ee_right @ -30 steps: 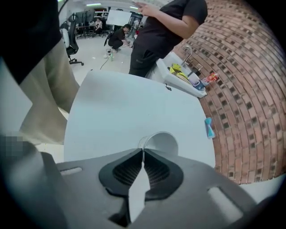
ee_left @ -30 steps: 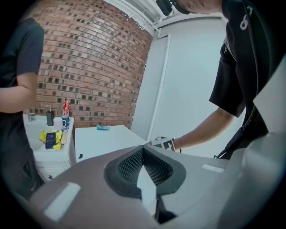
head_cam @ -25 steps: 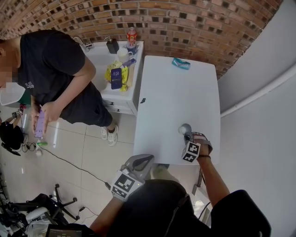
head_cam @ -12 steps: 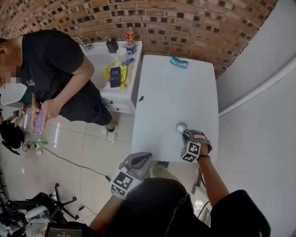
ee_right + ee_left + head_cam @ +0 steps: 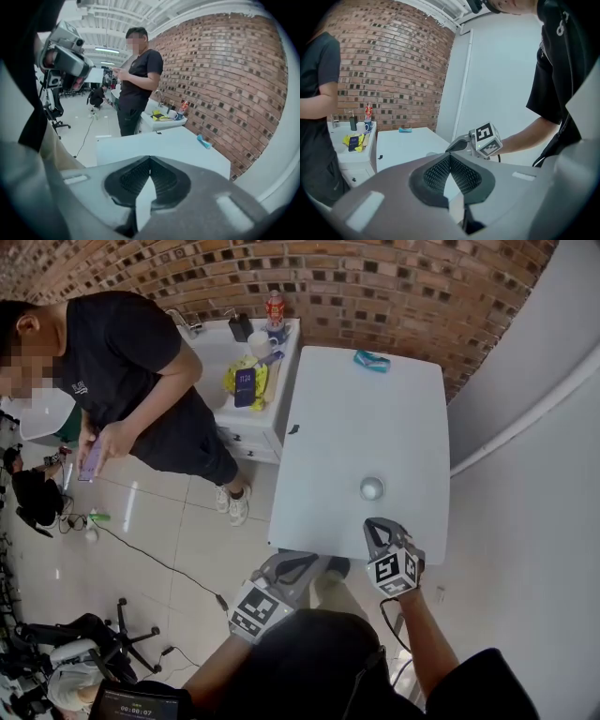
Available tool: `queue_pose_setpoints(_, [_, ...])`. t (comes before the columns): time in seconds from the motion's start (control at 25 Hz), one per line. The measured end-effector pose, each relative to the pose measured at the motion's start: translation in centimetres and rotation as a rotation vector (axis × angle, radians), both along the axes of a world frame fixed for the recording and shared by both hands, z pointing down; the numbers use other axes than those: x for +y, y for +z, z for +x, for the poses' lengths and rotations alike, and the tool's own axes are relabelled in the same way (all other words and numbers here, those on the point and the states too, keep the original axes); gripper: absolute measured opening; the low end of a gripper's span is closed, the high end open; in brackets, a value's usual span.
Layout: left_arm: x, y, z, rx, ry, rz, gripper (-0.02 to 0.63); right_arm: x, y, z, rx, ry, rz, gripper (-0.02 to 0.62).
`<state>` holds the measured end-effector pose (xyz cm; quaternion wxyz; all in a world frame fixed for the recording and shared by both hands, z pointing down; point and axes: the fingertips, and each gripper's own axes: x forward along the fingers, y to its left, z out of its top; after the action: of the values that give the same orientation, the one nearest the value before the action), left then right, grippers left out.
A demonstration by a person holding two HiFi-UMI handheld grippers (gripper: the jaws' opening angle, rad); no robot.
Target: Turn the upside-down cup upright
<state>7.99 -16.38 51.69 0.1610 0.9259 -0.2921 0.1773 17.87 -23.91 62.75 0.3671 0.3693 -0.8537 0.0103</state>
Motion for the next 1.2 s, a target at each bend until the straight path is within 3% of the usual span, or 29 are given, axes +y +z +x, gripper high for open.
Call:
queue_pose_setpoints(0.28, [3.3, -0.4, -0.4, -0.013, 0.060, 0.041, 0.015, 6.1, -4.5, -2.4, -0.141, 0.020, 0.026, -0.008])
queue_pose_setpoints(0.48, [6.6, -1.1, -2.7, 0.003, 0.092, 0.069, 0.015, 10.0, -7.6, -3.9, -0.168, 0.053, 0.069, -0.008])
queue_pose_setpoints(0.8, [16.6, -0.1, -8.6, 0.028, 0.152, 0.059, 0.015, 20.1, -10.3, -9.9, -0.274, 0.152, 0.138, -0.008])
queue_pose_setpoints(1.2, [26.5, -1.3, -13.6, 0.115, 0.157, 0.083, 0.015, 32.8, -13.1, -16.7, -0.308, 0.161, 0.139, -0.008])
